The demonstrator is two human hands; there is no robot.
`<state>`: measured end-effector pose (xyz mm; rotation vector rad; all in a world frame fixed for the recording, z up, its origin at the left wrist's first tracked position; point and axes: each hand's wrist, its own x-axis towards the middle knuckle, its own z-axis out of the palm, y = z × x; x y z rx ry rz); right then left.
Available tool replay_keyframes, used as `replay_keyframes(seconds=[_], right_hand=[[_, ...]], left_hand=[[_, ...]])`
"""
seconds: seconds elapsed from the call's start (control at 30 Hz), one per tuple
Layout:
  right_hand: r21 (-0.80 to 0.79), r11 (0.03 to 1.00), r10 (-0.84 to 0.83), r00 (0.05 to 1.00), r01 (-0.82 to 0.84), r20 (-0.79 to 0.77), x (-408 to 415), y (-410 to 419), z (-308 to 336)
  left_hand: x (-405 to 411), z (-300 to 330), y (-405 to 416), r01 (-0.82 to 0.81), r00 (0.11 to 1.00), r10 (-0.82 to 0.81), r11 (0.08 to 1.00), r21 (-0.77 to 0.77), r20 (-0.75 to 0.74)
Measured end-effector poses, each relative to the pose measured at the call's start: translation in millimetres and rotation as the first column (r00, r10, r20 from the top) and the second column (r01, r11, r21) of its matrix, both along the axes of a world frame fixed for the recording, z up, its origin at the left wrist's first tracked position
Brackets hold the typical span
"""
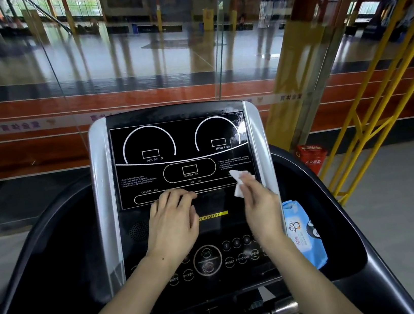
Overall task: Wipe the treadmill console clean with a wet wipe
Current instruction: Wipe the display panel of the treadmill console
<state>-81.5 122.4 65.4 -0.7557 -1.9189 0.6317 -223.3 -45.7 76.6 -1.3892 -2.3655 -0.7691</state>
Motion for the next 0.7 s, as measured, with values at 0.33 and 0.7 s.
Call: replay_keyframes(seconds=[0.33, 0.7], right_hand=[[0.109, 0.987, -0.136, 0.976, 0.119, 0.17, -19.7, 26.7, -4.6], [0.198, 0.962, 0.147, 0.967, -0.188, 0.208, -74.3, -22.4, -13.2]], left_hand=[[-8.3, 1.0, 1.6, -0.002, 1.0, 0.002, 1.0, 0.008, -0.01], [-21.9, 2.8, -14.9, -0.084, 0.996, 0.085, 0.996, 0.029, -0.01]])
